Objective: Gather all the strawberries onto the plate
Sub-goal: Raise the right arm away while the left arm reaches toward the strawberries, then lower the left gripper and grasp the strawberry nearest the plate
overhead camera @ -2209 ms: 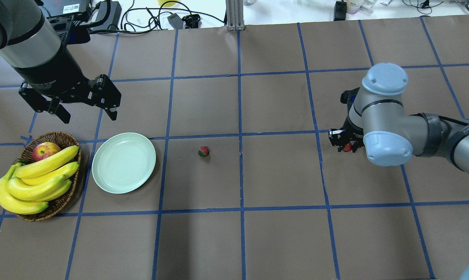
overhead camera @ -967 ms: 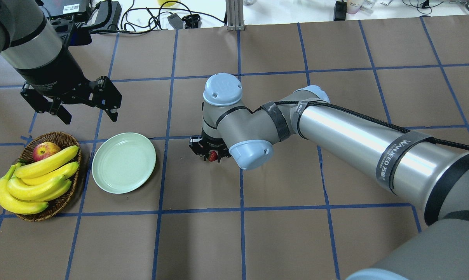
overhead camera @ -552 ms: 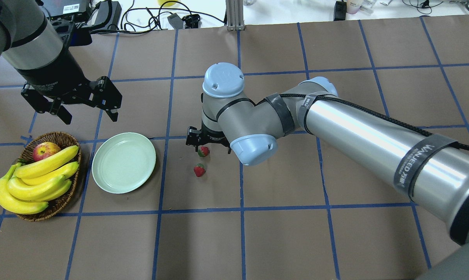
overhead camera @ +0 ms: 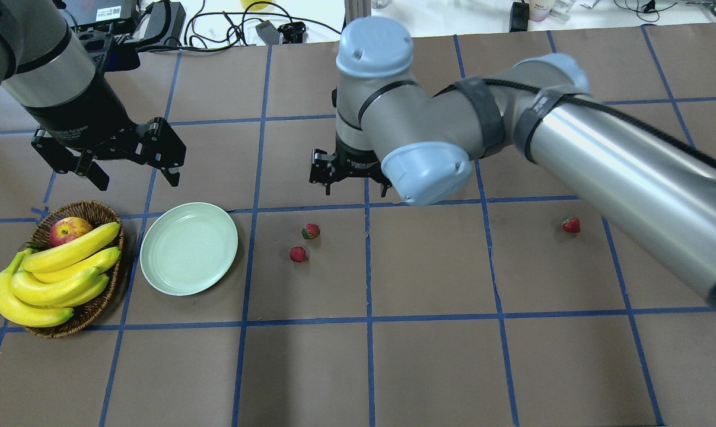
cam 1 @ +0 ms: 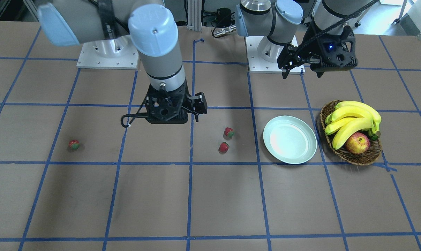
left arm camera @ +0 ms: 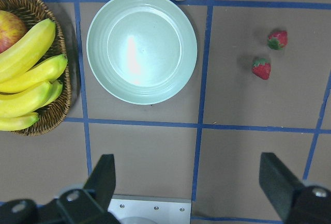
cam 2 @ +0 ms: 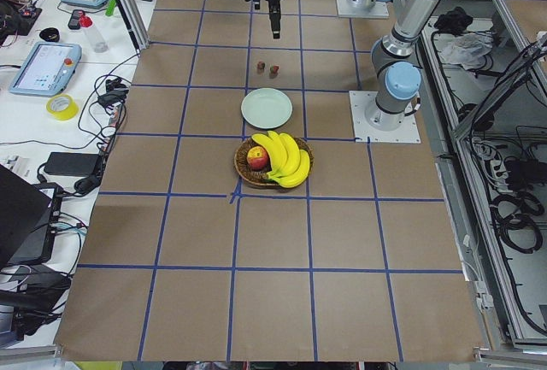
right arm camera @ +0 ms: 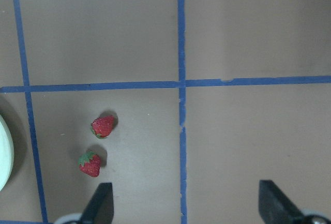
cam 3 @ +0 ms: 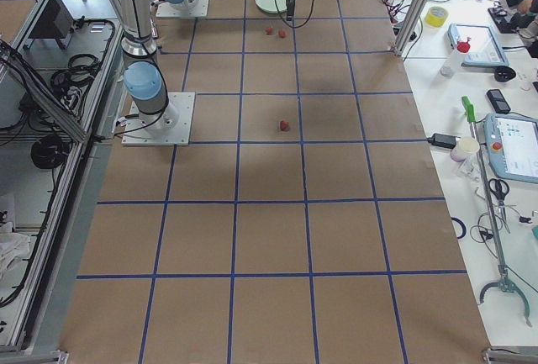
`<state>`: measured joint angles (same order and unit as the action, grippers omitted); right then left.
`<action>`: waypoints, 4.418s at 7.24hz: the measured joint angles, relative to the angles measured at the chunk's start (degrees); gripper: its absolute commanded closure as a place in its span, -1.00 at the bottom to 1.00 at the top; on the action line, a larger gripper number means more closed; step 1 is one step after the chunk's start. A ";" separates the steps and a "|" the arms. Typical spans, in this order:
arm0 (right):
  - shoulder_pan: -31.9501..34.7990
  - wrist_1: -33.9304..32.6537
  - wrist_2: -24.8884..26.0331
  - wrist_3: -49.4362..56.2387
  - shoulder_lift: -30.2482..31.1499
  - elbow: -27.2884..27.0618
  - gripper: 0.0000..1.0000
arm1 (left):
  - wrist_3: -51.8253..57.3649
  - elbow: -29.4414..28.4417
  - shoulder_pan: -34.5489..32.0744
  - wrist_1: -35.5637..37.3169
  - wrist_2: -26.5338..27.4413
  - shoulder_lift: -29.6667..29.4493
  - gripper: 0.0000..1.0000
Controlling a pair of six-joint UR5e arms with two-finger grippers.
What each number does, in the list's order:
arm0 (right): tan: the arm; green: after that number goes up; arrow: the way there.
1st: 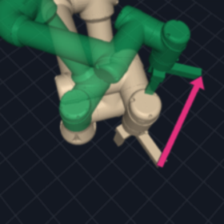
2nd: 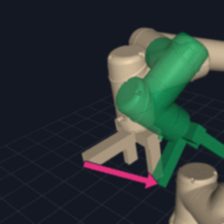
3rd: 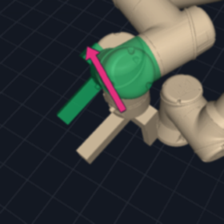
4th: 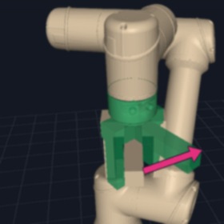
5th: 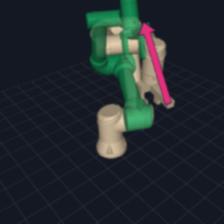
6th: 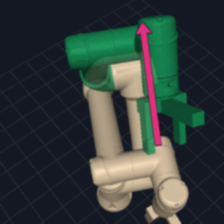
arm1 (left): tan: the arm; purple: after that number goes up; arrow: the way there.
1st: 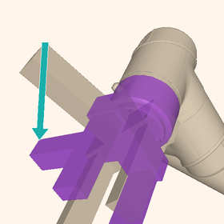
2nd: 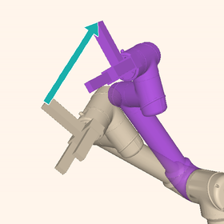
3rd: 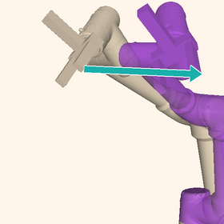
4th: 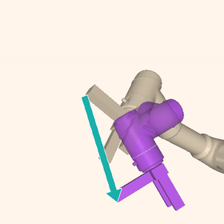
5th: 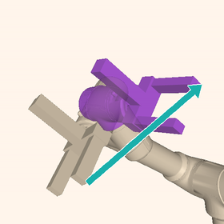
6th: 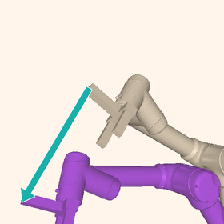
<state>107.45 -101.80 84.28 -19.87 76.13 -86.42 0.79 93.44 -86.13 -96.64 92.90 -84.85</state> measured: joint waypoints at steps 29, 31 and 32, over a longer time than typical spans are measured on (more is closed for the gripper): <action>-13.04 8.12 7.57 21.96 12.09 1.41 -1.00 | -11.19 22.00 -12.22 39.17 -11.67 -22.45 -0.55; -13.53 8.40 7.46 21.95 12.09 1.47 -1.00 | -11.22 22.04 -12.22 39.08 -11.63 -23.17 0.21; -13.62 8.46 7.07 21.93 12.10 1.37 -1.00 | -11.20 22.01 -12.22 39.07 -11.66 -23.81 0.76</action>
<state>93.83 -93.33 91.35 2.06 88.23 -85.05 -10.41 115.44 -98.35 -57.56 81.24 -108.65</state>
